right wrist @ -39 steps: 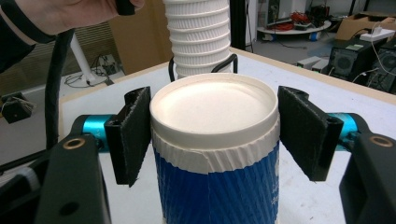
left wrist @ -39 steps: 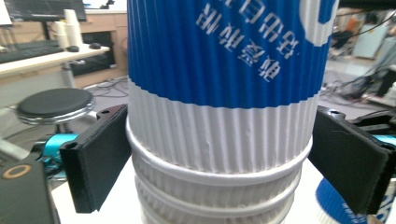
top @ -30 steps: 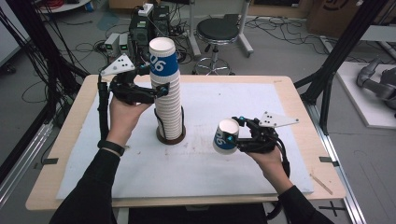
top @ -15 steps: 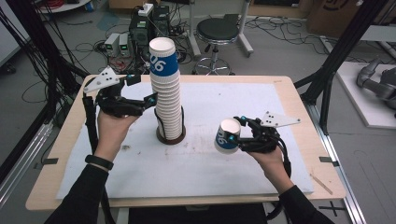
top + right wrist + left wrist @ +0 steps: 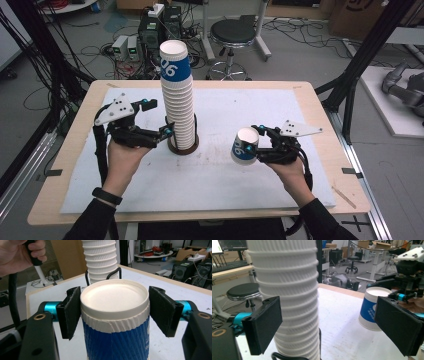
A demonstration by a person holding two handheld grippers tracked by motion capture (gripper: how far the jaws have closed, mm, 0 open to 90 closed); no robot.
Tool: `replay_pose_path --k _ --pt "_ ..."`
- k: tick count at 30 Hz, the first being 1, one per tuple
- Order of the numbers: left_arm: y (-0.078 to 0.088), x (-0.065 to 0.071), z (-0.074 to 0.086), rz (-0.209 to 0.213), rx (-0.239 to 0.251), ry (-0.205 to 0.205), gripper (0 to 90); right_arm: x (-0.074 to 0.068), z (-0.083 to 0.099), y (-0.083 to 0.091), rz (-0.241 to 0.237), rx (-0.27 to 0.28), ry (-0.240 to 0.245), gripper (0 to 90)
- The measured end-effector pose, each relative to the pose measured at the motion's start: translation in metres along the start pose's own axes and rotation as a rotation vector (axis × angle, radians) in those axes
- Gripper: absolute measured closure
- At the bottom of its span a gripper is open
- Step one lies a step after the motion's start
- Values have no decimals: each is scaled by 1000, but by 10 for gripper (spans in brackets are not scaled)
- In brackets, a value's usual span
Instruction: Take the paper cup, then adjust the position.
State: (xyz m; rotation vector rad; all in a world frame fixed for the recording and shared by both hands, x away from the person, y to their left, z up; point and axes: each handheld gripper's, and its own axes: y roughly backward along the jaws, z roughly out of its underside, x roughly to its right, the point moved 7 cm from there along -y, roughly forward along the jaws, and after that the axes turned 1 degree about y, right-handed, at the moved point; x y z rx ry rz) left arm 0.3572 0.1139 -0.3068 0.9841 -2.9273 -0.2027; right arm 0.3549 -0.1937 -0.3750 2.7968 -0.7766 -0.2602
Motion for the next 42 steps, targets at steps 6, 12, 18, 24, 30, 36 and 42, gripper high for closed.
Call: replay_pose_path --k 6,12,18,24,30,36,42 --pt "1 12 22 18 0 15 82 1 2 0 1 -7 -7 302" --pt "4 16 42 13 -1 30 82 1 3 -1 2 -9 -7 302" --pt "5 24 66 7 7 29 82 1 6 -2 5 -16 -1 302" --pt "3 31 75 27 2 37 82 1 6 -2 5 -18 -5 302" --pt "1 33 80 26 0 45 82 2 8 -2 7 -19 -2 302" --pt "0 33 82 34 -7 49 82 2 8 -1 9 -16 -7 302" --pt "-5 37 83 61 -16 47 82 1 7 -1 1 -14 0 302"
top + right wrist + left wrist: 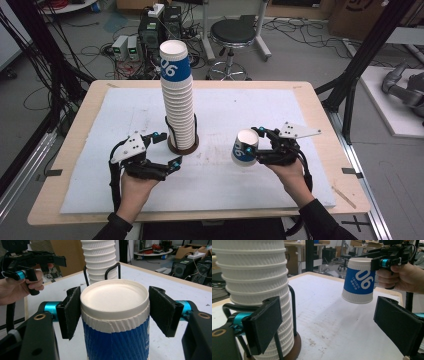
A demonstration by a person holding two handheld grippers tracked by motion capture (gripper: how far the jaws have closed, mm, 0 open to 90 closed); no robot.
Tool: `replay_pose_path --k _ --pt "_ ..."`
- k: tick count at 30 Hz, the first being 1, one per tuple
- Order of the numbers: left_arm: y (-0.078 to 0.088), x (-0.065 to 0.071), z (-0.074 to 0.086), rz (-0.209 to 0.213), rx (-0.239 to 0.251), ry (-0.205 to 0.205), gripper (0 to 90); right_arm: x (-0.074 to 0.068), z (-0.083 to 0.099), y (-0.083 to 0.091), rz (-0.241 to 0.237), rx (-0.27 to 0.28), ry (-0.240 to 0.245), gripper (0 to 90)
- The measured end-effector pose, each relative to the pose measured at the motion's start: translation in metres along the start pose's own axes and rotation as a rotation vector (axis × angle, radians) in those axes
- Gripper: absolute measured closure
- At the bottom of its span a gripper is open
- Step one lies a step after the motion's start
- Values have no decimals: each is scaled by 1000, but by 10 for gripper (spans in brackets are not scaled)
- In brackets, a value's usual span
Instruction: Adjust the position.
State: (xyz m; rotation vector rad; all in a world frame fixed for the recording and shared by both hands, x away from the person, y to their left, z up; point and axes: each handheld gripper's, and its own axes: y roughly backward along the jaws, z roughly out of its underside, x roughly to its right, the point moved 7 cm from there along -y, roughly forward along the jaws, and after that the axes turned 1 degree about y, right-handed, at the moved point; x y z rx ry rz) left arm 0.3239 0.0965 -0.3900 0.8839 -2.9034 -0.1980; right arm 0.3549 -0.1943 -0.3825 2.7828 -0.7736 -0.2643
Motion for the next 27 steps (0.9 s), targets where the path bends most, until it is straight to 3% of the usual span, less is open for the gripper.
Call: replay_pose_path --k 3,15,18,20,27 --pt "-3 2 1 9 -9 -4 82 0 0 0 -3 0 -3 302" --pt "-23 22 7 159 -68 11 82 -9 -6 3 -97 34 10 302" --pt "-26 25 7 179 -73 21 82 -11 -7 2 -110 39 17 302" --pt "-31 30 8 216 -79 41 82 -12 -6 2 -118 34 17 302" --pt "-46 44 11 283 -88 40 82 -21 -7 0 -164 36 27 302"
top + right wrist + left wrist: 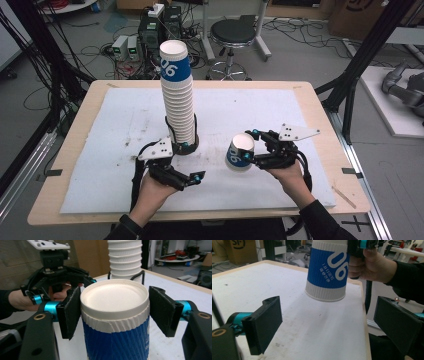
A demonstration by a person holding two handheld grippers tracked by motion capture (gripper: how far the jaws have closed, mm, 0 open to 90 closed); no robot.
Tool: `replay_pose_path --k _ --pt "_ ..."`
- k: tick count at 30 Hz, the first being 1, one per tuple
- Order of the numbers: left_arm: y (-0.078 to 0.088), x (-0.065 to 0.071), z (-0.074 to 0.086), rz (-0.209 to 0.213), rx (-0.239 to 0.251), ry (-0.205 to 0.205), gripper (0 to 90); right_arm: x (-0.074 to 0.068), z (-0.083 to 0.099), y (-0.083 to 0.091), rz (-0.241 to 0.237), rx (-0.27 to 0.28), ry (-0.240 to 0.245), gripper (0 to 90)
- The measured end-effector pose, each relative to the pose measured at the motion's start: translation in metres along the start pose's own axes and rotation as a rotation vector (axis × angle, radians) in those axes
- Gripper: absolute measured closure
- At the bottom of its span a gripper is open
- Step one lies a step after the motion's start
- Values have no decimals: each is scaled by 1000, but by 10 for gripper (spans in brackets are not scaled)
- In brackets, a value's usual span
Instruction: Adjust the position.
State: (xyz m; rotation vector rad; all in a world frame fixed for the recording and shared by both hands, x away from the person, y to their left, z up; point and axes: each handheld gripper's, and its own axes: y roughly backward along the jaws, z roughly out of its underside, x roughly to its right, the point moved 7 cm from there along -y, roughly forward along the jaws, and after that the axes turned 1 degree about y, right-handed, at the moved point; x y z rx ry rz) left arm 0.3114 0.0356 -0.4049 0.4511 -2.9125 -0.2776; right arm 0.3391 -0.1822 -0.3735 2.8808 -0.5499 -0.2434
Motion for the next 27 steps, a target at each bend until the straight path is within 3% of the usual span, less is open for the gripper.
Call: replay_pose_path --k 12,16,27 --pt "-31 10 4 27 -20 -13 82 -13 0 -7 -58 -1 7 302" --pt "-41 11 5 28 -15 17 82 -18 0 -10 -78 -5 10 302" --pt "-62 15 10 63 -26 11 91 -27 1 -18 -122 -14 8 302"
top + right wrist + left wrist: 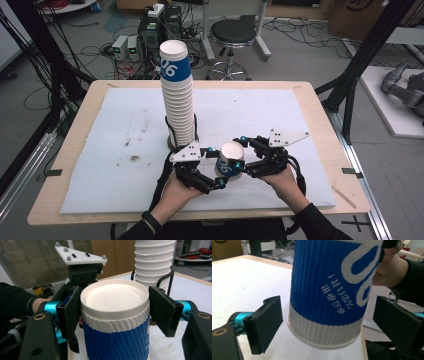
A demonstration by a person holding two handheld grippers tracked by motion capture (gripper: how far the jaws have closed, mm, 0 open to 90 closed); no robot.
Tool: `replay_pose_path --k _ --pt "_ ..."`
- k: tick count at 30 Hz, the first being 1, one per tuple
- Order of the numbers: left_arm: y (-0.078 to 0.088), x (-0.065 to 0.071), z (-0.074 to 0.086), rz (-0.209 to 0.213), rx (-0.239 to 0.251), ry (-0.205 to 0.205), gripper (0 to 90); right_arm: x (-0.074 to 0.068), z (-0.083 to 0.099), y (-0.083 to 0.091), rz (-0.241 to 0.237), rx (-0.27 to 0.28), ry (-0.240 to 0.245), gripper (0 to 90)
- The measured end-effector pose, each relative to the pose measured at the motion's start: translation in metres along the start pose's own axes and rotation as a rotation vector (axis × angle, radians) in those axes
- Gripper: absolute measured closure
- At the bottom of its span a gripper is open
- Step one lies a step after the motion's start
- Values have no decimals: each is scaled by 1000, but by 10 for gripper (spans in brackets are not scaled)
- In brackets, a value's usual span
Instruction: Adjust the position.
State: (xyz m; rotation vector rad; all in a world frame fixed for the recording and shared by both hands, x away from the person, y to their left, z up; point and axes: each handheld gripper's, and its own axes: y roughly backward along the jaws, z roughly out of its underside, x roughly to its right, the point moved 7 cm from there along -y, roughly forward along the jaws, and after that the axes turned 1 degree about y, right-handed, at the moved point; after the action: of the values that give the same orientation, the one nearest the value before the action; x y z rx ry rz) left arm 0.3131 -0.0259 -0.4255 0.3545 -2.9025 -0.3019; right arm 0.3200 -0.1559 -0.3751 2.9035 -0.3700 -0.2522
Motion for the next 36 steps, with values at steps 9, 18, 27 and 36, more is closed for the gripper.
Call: replay_pose_path --k 9,18,27,36 --pt "-13 0 2 35 -2 1 99 -2 0 -2 -21 4 -7 302" --pt "-16 0 2 61 -6 1 161 -3 0 -2 -22 2 -10 303" --pt "-14 -1 1 58 -25 -18 193 -2 0 -2 -26 4 -8 305" --pt "-12 -1 -1 54 -52 -35 202 -2 0 -1 -27 -1 -6 304"
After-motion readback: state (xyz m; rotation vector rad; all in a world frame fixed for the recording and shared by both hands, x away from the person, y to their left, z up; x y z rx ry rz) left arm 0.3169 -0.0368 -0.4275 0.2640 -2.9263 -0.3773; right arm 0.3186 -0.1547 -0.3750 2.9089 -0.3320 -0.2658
